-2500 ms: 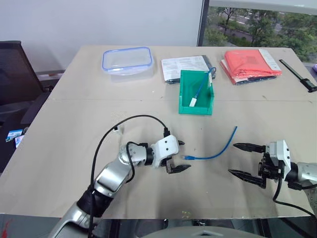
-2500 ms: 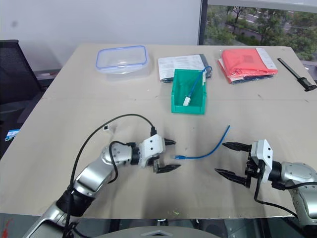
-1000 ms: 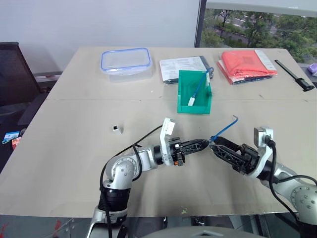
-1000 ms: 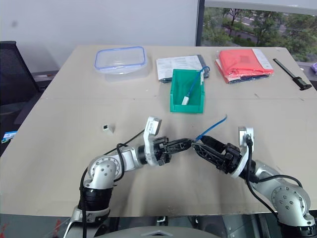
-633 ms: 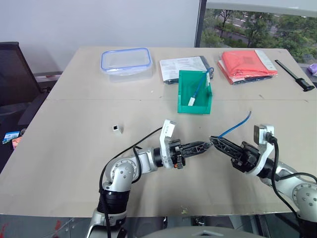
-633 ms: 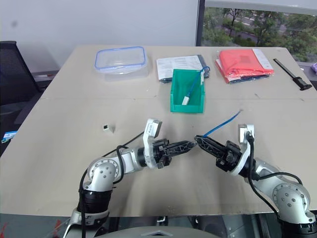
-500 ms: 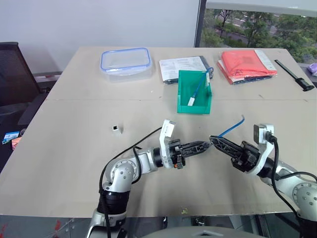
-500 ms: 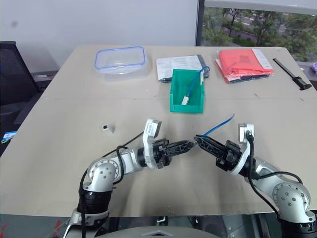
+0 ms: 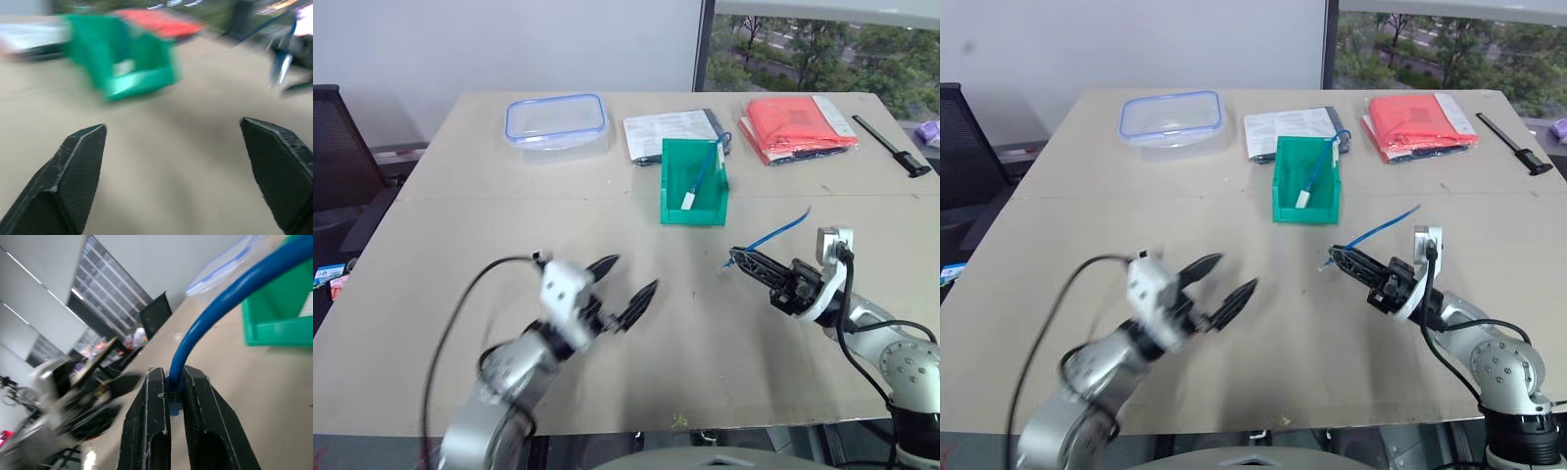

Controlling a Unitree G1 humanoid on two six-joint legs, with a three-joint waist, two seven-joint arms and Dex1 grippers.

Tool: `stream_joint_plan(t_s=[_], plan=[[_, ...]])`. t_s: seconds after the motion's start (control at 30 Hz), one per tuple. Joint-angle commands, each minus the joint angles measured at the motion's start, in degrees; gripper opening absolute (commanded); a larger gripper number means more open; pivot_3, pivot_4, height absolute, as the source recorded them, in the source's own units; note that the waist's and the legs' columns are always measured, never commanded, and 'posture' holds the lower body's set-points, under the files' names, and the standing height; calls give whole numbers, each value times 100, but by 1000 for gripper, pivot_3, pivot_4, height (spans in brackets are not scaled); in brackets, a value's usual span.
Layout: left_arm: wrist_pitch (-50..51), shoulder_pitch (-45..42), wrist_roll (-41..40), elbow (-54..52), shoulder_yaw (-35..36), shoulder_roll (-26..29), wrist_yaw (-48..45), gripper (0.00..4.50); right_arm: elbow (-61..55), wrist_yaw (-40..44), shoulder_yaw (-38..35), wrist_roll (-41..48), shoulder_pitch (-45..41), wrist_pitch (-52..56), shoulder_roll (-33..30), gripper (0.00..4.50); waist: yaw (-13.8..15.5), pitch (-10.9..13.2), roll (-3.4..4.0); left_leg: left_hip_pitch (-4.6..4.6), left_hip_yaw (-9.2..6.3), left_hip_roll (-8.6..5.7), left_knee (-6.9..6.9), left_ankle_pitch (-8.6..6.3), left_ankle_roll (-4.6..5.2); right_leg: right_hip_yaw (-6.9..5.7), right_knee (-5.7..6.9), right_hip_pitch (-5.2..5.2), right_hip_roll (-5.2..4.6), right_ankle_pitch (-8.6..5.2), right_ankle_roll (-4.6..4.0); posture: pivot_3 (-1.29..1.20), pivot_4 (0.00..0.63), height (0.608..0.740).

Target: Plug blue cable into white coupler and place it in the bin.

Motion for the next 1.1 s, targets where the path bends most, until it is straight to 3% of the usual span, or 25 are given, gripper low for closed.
stream_joint_plan(t_s=[0.03, 0.13, 0.33, 0.83, 0.87, 0.93, 1.0, 1.1], plan=[[-839, 541, 1292, -263, 392, -453, 1165, 4461, 60, 259, 101, -227, -173, -195, 113, 0, 6, 0, 0, 0, 0, 0, 0, 0, 0, -1, 0, 0, -1, 0, 0, 0, 150, 736], [-763, 490, 1767, 166, 531, -1043, 2009, 4461, 135, 365, 183, -344, -295, -190, 199, 0, 11, 1, -1, 0, 0, -1, 0, -13, -22, -5, -1, -3, -7, -8, 14, 0, 150, 736], [-573, -482, 1821, 1477, 526, -1341, 2344, 4461, 232, 487, 211, -514, -452, -198, 262, 0, -17, 1, -7, -1, -3, -1, 4, 0, 1, -22, 1, 1, 1, -14, 29, 0, 150, 736], [-829, -1913, 1410, 3466, 758, -1043, 2141, 4461, 218, 622, 266, -882, -740, -420, 457, 0, -16, -10, 11, 8, -11, 6, 2, -2, 6, -33, 10, 5, 17, 14, 20, 0, 150, 736], [-849, -2006, 1434, 3564, 731, -1003, 2125, 4069, 214, 631, 262, -914, -714, -445, 460, 0, -15, -11, 13, 9, -11, 7, 3, -1, 5, -32, 10, 4, 17, 16, 19, 0, 150, 736], [-906, -2135, 1430, 3716, 719, -976, 2115, 3708, 188, 650, 264, -968, -650, -483, 458, 0, -7, -13, 17, 9, -12, 7, 3, -1, 4, -33, 11, 6, 16, 16, 19, 0, 150, 736], [-984, -2183, 1450, 3788, 722, -968, 2146, 2608, 157, 657, 264, -992, -608, -496, 466, 0, -10, -14, 18, 9, -12, 7, 3, 0, 3, -34, 13, 7, 16, 32, 4, 0, 150, 736], [-991, -2185, 1465, 3819, 668, -981, 2140, 1422, 111, 630, 252, -1002, -573, -514, 490, 0, -4, -15, 20, 9, -11, 7, 4, 1, 3, -31, 13, 8, 16, 34, 6, 0, 150, 736]])
